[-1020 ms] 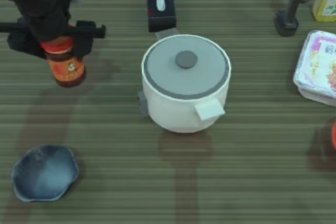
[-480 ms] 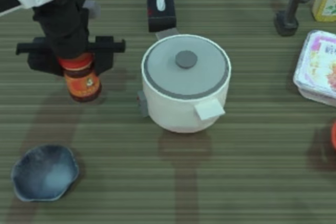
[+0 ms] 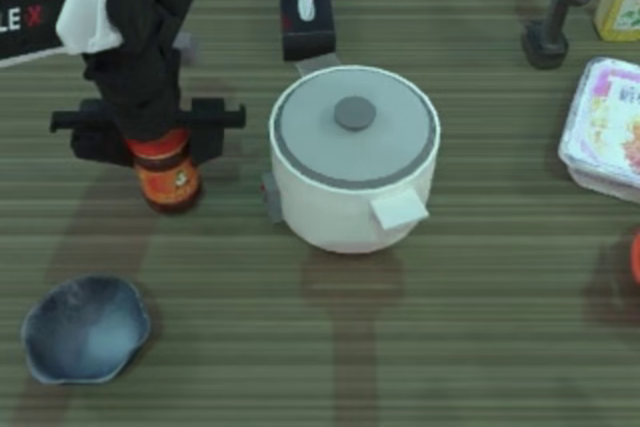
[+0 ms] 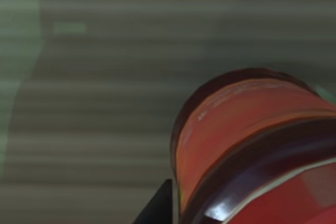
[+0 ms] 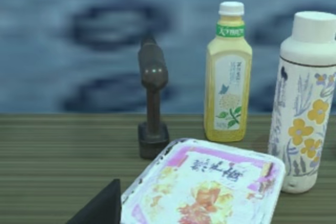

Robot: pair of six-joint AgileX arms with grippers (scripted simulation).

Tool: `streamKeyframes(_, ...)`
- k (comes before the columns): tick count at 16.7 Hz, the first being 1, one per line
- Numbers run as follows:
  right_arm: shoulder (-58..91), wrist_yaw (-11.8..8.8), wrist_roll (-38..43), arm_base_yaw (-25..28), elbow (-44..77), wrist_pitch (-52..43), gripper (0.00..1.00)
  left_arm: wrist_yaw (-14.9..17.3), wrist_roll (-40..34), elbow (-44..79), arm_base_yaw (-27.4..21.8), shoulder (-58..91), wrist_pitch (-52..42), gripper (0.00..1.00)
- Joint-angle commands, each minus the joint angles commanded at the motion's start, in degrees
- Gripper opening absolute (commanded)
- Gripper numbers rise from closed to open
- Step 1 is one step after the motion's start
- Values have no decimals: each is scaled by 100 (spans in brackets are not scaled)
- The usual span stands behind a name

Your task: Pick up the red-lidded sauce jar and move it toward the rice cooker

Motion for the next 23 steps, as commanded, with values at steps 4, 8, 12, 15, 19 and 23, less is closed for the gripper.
streamKeyframes(4, 0, 0, 0, 0, 0, 0, 100, 1, 2, -23, 0, 19, 33, 0)
streamKeyframes(8, 0, 0, 0, 0, 0, 0, 100, 1, 2, -23, 0, 19, 33, 30)
streamKeyframes(12, 0, 0, 0, 0, 0, 0, 100, 1, 2, -23, 0, 19, 33, 60)
streamKeyframes(15, 0, 0, 0, 0, 0, 0, 100, 1, 2, -23, 0, 19, 33, 83)
streamKeyframes(19, 0, 0, 0, 0, 0, 0, 100, 1, 2, -23, 0, 19, 33, 100)
streamKeyframes(23, 0, 0, 0, 0, 0, 0, 100, 1, 2, -23, 0, 19, 33, 100)
